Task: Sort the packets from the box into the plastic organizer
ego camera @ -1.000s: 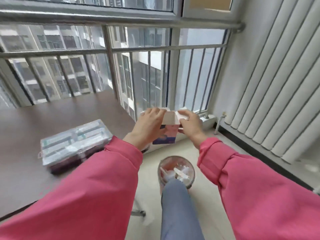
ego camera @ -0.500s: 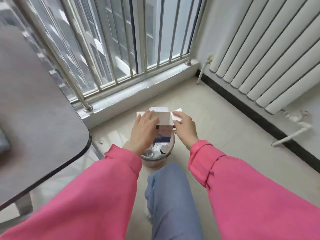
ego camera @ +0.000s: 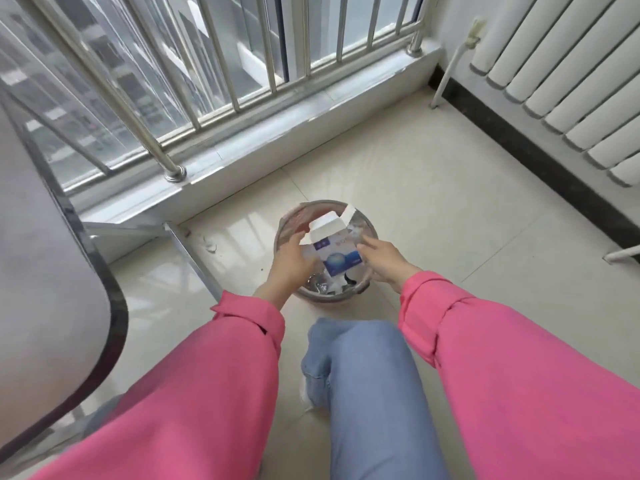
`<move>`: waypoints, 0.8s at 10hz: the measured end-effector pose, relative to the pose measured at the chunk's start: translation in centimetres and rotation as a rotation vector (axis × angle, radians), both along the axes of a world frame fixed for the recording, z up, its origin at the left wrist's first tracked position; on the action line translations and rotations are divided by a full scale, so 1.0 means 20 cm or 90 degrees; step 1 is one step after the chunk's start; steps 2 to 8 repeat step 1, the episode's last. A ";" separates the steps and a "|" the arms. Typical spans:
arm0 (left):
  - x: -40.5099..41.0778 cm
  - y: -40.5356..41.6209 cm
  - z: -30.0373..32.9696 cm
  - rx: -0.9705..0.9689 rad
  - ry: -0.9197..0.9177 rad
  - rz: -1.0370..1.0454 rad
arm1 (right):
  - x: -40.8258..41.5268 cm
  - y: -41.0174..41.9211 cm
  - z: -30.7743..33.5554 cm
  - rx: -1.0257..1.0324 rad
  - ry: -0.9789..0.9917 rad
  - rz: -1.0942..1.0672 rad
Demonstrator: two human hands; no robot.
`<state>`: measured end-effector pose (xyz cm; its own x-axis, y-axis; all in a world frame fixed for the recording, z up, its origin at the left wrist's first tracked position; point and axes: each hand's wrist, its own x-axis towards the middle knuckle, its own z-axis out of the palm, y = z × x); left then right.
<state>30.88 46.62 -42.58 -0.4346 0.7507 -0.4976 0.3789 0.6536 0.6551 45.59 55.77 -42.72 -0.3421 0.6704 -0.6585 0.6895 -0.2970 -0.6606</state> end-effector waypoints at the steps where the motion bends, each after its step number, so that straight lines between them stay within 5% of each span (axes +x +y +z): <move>1: -0.01 -0.01 0.04 0.010 -0.218 0.254 | 0.02 -0.01 0.02 0.008 0.005 -0.026; 8: -0.01 -0.01 0.04 0.010 -0.218 0.254 | 0.02 -0.01 0.02 0.008 0.005 -0.026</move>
